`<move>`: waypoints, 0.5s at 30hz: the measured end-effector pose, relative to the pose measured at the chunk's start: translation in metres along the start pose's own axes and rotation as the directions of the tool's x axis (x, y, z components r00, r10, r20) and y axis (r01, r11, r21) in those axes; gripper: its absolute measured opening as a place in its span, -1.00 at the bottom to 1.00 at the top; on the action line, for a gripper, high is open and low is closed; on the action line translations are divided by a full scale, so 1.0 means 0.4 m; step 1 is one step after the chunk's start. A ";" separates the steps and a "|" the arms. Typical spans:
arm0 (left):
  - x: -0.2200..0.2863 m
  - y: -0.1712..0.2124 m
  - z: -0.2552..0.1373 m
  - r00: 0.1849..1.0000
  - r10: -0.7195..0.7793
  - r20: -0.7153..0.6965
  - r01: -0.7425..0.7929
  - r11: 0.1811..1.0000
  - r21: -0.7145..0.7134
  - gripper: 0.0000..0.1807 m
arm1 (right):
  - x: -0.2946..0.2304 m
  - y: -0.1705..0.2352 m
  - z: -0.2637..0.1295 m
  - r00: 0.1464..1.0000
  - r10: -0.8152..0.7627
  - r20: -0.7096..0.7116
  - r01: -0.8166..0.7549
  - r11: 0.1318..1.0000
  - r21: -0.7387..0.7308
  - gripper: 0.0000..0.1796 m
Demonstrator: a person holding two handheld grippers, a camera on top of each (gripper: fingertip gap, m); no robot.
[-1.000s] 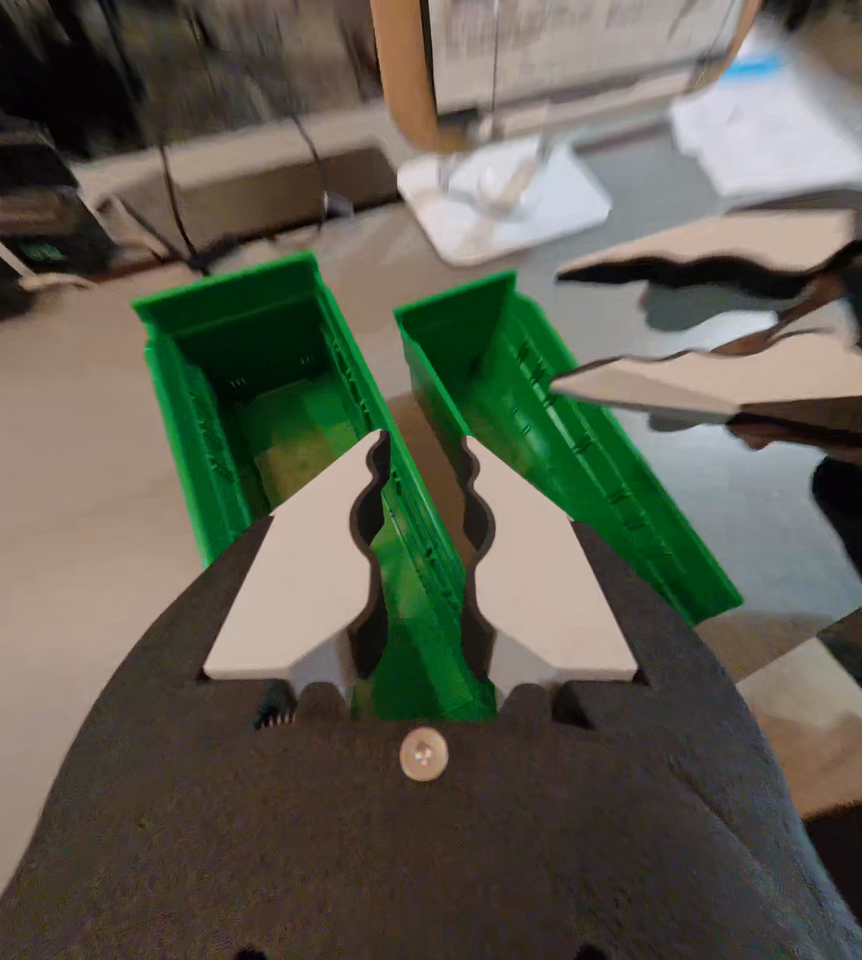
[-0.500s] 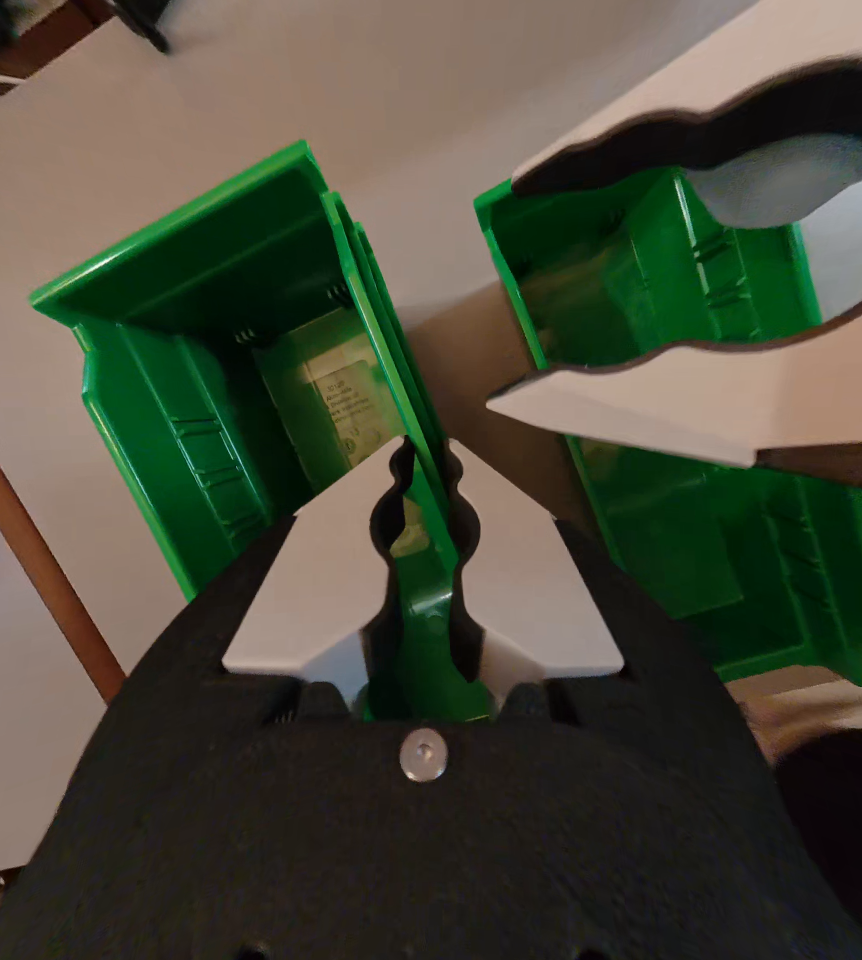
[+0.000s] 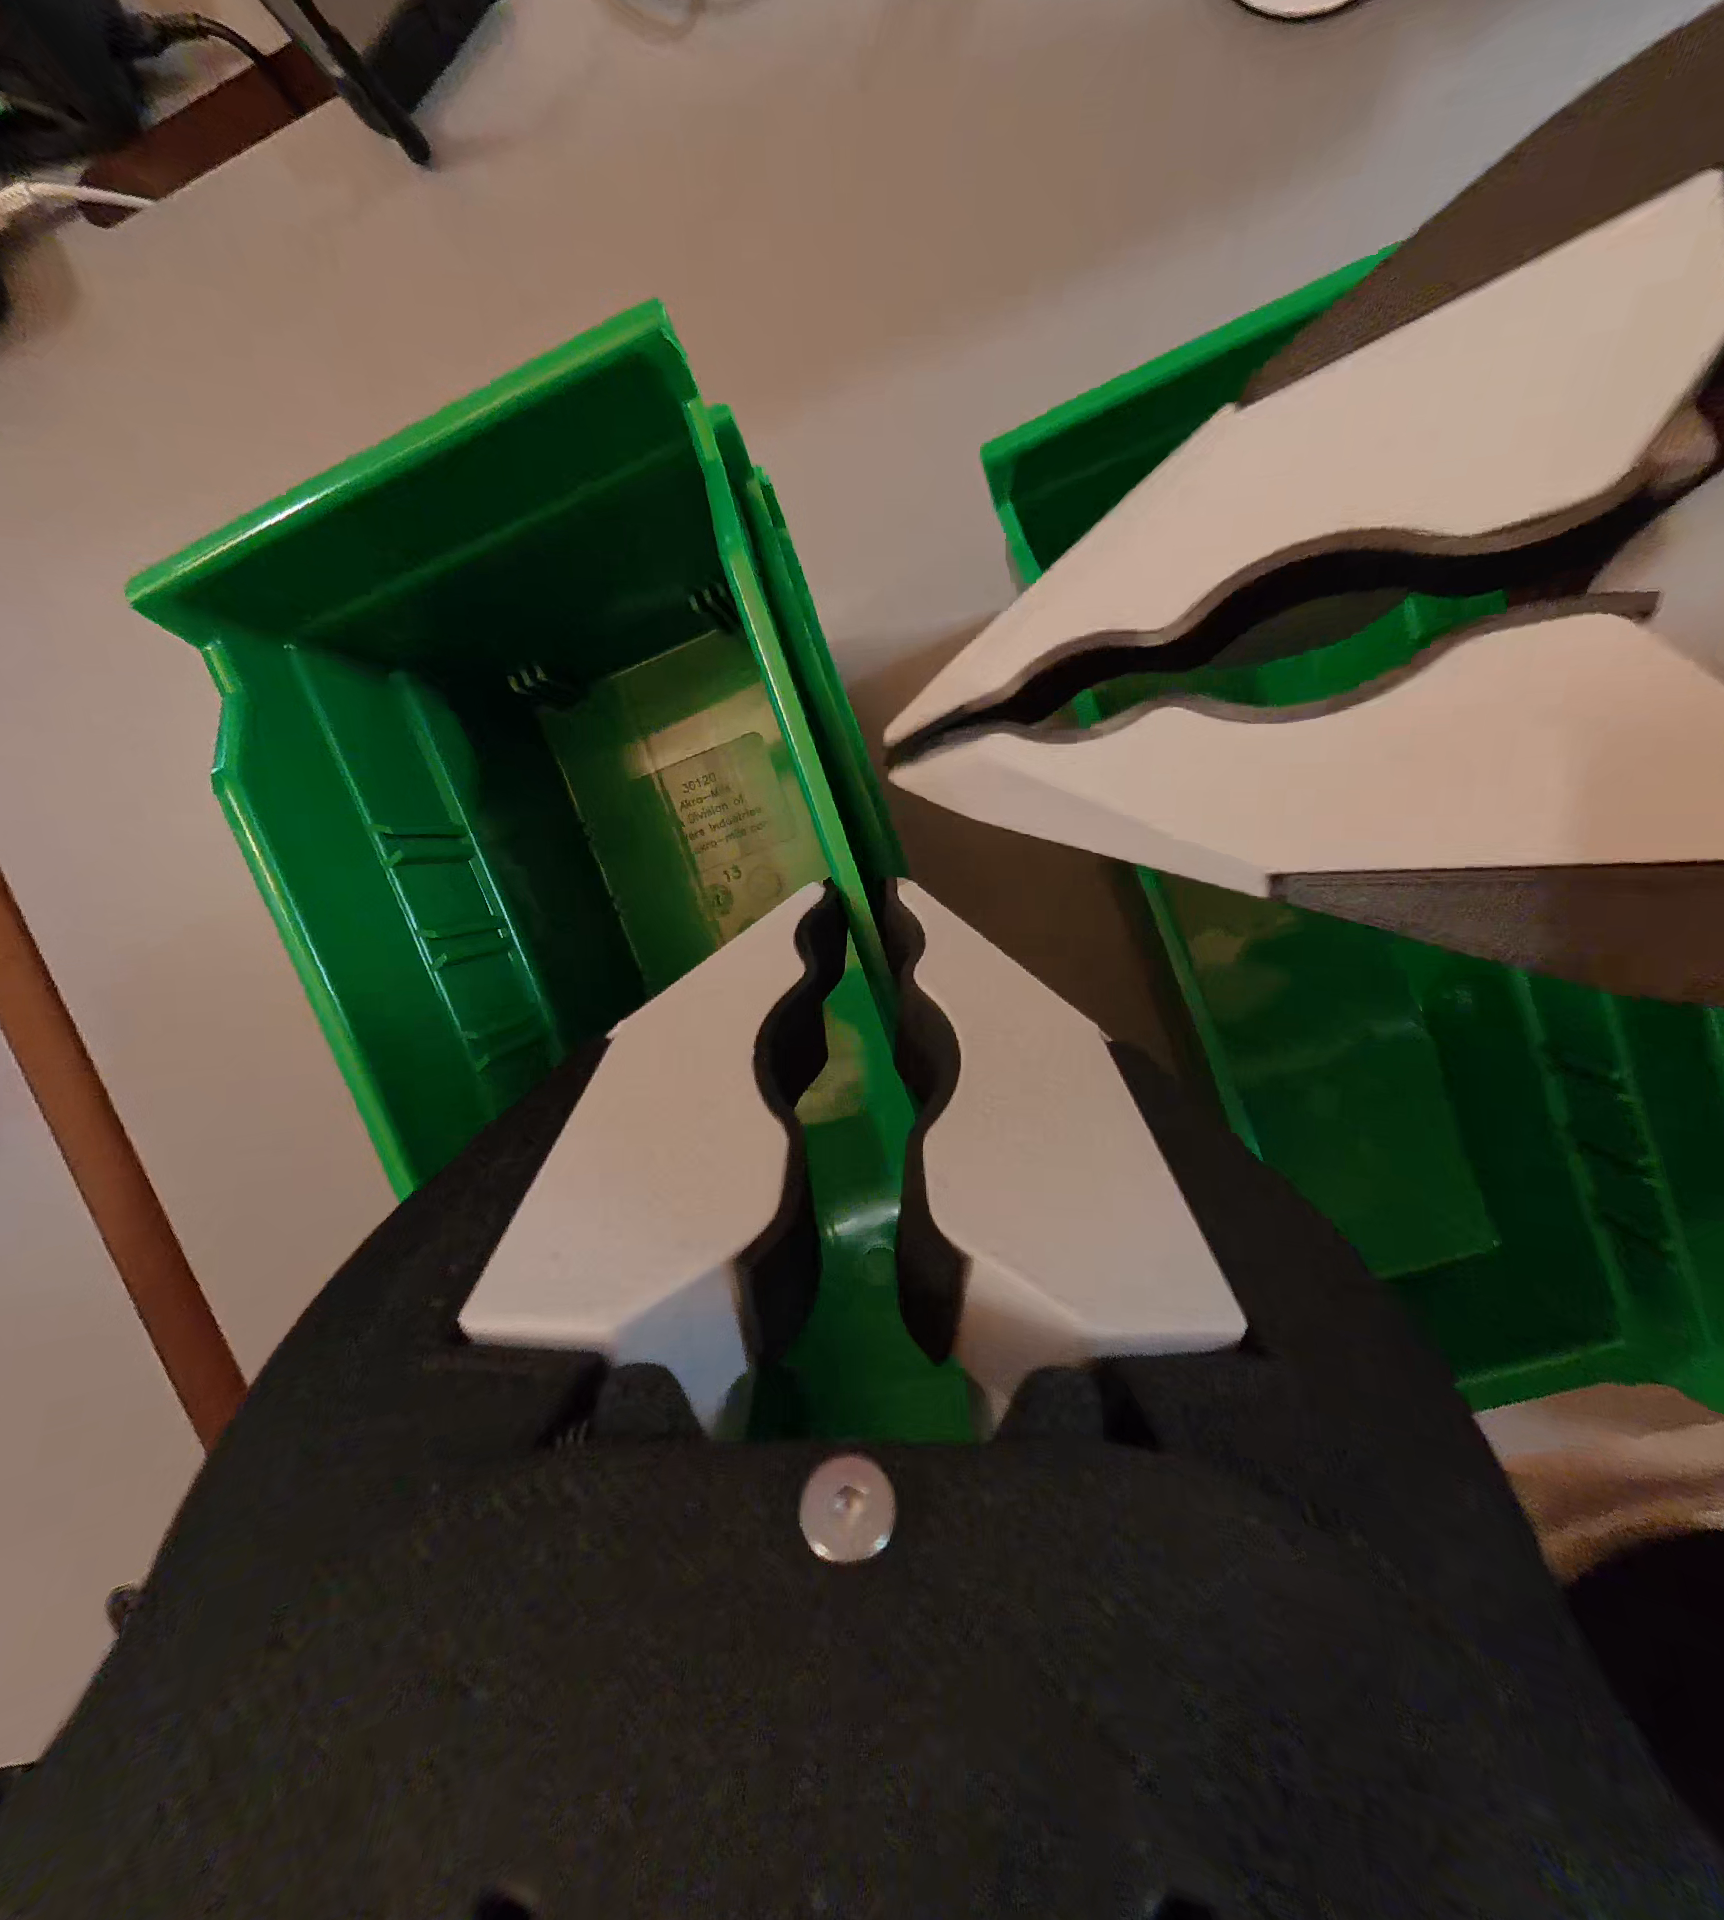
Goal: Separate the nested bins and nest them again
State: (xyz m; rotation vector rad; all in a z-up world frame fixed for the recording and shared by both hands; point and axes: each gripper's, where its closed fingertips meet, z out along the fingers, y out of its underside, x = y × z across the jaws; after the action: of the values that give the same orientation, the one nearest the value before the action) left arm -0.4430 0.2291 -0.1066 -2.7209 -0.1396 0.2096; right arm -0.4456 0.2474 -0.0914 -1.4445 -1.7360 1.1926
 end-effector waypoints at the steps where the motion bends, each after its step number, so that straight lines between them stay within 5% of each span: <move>1: 0.000 0.001 0.000 1.000 0.010 0.008 -0.010 1.000 -0.002 -0.97 | -0.003 -0.006 0.005 1.000 -0.010 0.002 0.010 1.000 0.004 -1.00; 15: 0.002 -0.008 -0.033 0.999 0.023 0.024 -0.024 1.000 0.011 -0.98 | 0.005 0.026 0.034 0.993 -0.115 -0.041 0.108 0.983 -0.149 -1.00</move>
State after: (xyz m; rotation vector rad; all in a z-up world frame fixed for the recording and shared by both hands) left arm -0.4401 0.2269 -0.0936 -2.7111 -0.1129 0.2483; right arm -0.4529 0.2457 -0.1069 -1.4271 -1.8768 0.9807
